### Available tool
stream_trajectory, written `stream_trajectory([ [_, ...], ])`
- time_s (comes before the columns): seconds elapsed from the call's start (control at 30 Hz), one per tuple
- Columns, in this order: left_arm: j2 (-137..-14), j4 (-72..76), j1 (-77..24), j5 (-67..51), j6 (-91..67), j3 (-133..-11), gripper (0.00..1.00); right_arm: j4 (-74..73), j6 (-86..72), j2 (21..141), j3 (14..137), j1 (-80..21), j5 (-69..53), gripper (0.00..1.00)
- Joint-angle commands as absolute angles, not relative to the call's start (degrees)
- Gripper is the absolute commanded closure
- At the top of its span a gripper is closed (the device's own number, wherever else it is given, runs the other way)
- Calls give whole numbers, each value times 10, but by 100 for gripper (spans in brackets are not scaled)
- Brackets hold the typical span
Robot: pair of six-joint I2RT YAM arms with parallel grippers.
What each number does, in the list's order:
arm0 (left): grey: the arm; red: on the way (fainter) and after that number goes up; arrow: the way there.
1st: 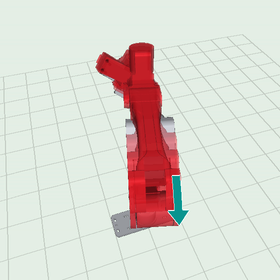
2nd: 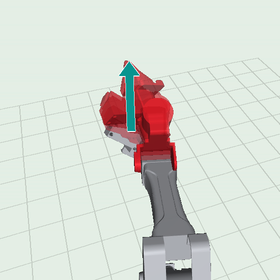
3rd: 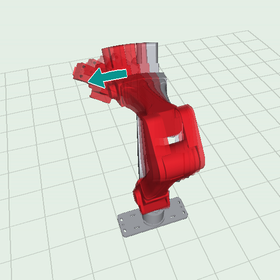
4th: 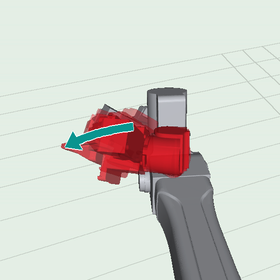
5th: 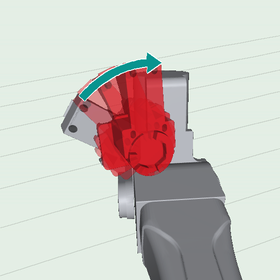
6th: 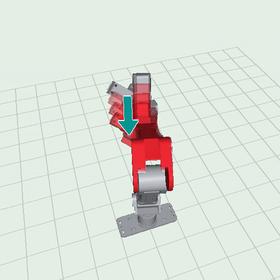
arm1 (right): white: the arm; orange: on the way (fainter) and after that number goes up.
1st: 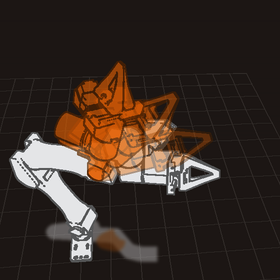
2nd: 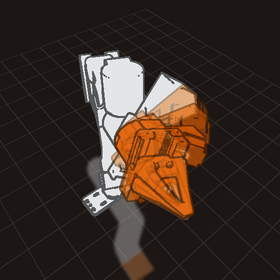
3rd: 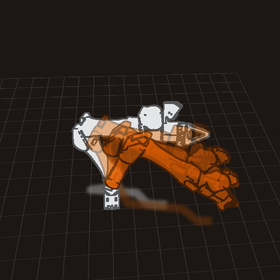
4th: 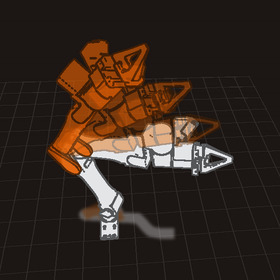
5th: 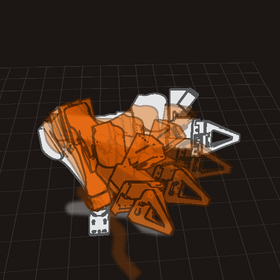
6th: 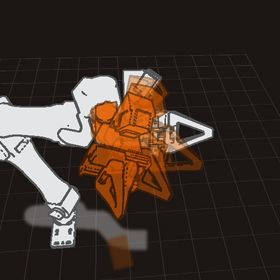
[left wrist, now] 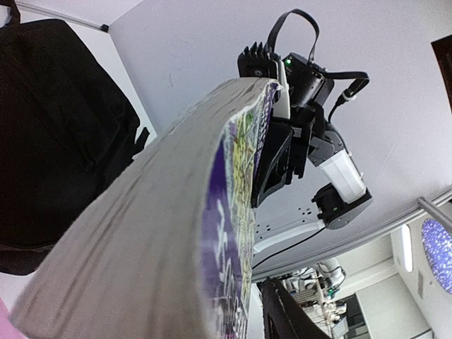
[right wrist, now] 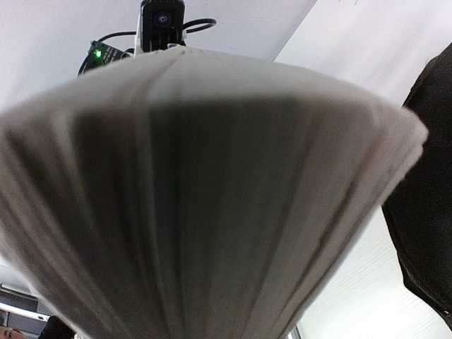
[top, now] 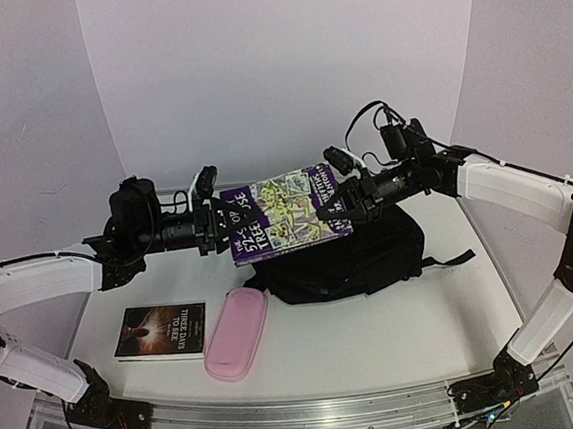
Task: Pack the student bag
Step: Pick up the book from the center of the board.
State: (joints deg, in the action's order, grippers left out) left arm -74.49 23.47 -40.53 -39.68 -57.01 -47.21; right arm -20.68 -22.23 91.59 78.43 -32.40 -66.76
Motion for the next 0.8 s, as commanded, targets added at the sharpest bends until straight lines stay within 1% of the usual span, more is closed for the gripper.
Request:
stream_trajectory([
  [0.0,-753,344,-404,-401,-610,-465,61,-170,-232,906,814,-318,-671,100],
  [0.07,-758,355,-404,-404,-615,-464,70,-169,-231,907,812,-318,-669,100],
  [0.2,-763,373,-404,-408,-626,-462,85,-168,-229,908,812,-318,-652,99],
  [0.23,-765,381,-404,-408,-630,-460,89,-168,-228,908,813,-319,-641,94],
  [0.27,-765,388,-404,-406,-635,-457,94,-169,-227,909,815,-318,-628,83],
  [0.3,-764,393,-402,-402,-640,-452,98,-169,-226,910,817,-318,-614,69],
  [0.33,-760,394,-400,-390,-644,-445,100,-171,-225,912,820,-319,-593,55],
  [0.37,-751,391,-397,-375,-647,-437,100,-176,-221,914,823,-318,-570,44],
  [0.4,-738,382,-392,-358,-650,-429,100,-182,-216,916,826,-317,-546,35],
  [0.47,-711,356,-377,-323,-653,-415,100,-217,-174,919,842,-317,-490,26],
  [0.53,-659,313,-361,-267,-653,-395,100,-268,-129,929,863,-318,-397,21],
  [0.63,-589,224,-327,-182,-656,-380,100,-306,-67,947,889,-329,-291,17],
  [0.77,-502,94,-307,-82,-644,-389,100,-351,1,998,945,-380,-169,19],
])
